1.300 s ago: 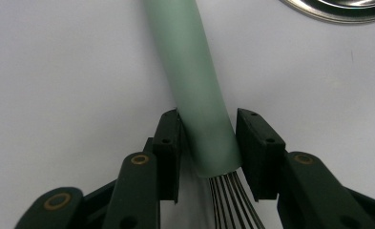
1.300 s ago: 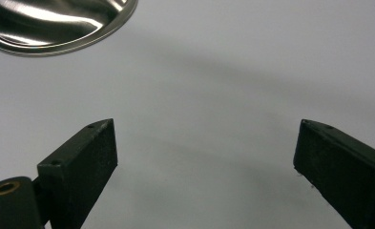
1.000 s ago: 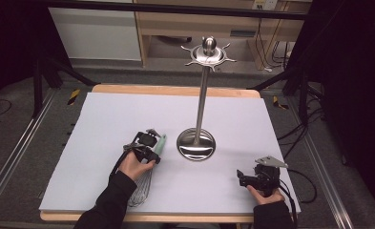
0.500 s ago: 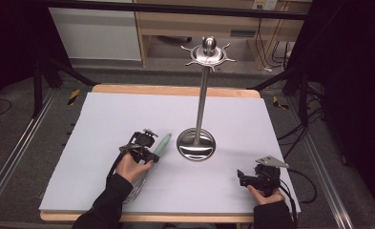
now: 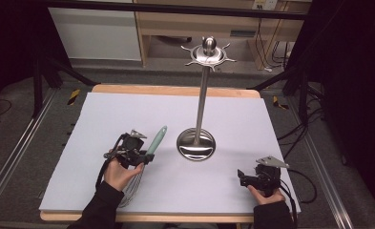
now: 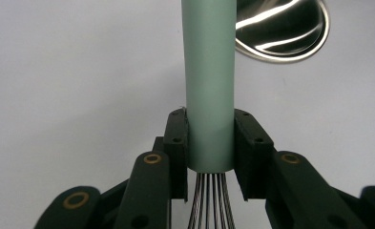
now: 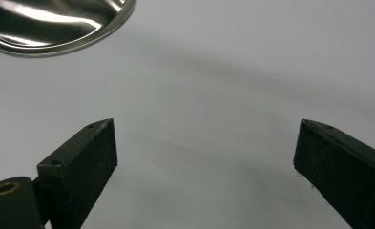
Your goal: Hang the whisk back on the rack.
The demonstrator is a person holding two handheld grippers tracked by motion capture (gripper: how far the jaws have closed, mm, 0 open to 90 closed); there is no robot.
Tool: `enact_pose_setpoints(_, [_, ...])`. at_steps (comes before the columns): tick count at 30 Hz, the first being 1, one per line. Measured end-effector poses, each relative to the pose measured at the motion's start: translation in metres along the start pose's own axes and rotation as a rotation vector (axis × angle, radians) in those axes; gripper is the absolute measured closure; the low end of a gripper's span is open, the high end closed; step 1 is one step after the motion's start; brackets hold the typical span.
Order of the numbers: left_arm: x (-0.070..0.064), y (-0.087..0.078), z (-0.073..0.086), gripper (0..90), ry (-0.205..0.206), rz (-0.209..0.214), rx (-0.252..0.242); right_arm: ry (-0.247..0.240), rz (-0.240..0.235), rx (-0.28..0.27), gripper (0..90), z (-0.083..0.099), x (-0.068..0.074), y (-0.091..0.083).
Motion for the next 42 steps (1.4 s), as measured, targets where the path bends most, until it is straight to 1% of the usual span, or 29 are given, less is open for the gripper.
enact_pose_setpoints(2, [-0.001, -0.007, 0.000, 69.2, 0.013, -0.001, -0.035, 0.000, 0.000, 0.000, 7.9, 0.000, 0.000, 0.000])
enact_pose_setpoints(4, [-0.002, -0.014, 0.000, 69.2, 0.034, -0.005, -0.080, 0.000, 0.001, -0.001, 7.9, 0.000, 0.000, 0.000])
enact_pose_setpoints(7, [-0.005, -0.021, 0.000, 69.2, 0.055, -0.024, -0.122, 0.002, -0.001, -0.002, 7.9, 0.000, 0.000, 0.000])
enact_pose_setpoints(8, [-0.006, -0.023, 0.000, 69.2, 0.061, -0.025, -0.133, 0.002, -0.001, -0.002, 7.9, 0.000, 0.000, 0.000])
enact_pose_setpoints(12, [-0.010, -0.033, 0.001, 69.2, 0.069, -0.019, -0.165, -0.002, -0.001, -0.009, 7.9, -0.001, -0.001, -0.001])
enact_pose_setpoints(13, [-0.011, -0.035, 0.000, 69.2, 0.061, -0.016, -0.188, 0.002, -0.002, -0.005, 7.9, -0.001, 0.000, -0.001])
enact_pose_setpoints(15, [-0.012, -0.043, -0.001, 69.2, 0.072, -0.018, -0.226, 0.003, -0.006, -0.005, 8.3, 0.000, 0.000, -0.001])
enact_pose_setpoints(19, [-0.016, -0.057, -0.003, 69.2, 0.091, -0.003, -0.287, 0.007, 0.001, -0.014, 8.6, -0.001, -0.001, -0.004])
enact_pose_setpoints(22, [-0.020, -0.065, -0.005, 69.2, 0.110, -0.008, -0.319, 0.005, 0.001, -0.019, 8.7, -0.001, -0.001, -0.004])
enact_pose_setpoints(24, [-0.022, -0.067, -0.006, 69.2, 0.118, -0.006, -0.329, 0.005, 0.001, -0.020, 8.7, -0.001, -0.001, -0.004])
enact_pose_setpoints(29, [-0.026, -0.071, -0.010, 69.1, 0.132, 0.005, -0.354, 0.006, 0.001, -0.024, 8.7, -0.002, -0.001, -0.004])
enact_pose_setpoints(32, [-0.029, -0.072, -0.014, 69.2, 0.148, 0.009, -0.367, 0.008, 0.001, -0.025, 8.7, -0.002, -0.001, -0.004])
enact_pose_setpoints(36, [-0.036, -0.076, -0.022, 69.1, 0.173, 0.019, -0.390, 0.001, -0.002, -0.028, 8.7, -0.003, -0.001, -0.004])
enact_pose_setpoints(39, [-0.042, -0.080, -0.029, 69.2, 0.191, 0.026, -0.425, 0.004, -0.002, -0.029, 8.7, -0.003, 0.000, -0.003])
enact_pose_setpoints(41, [-0.045, -0.081, -0.033, 69.2, 0.197, 0.037, -0.435, 0.005, -0.001, -0.030, 8.7, -0.003, 0.000, -0.003])
enact_pose_setpoints(42, [-0.047, -0.082, -0.036, 69.2, 0.198, 0.043, -0.452, 0.003, 0.004, -0.033, 8.7, -0.003, 0.000, -0.003])
Point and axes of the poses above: each handheld gripper's, and its own axes: y roughly forward along the jaws, z roughly out of its underside, x roughly to its left, the point moved 6 cm from there along y, roughly forward along the jaws, and after that the axes turned 10 degrees about z, right-handed, at the moved point
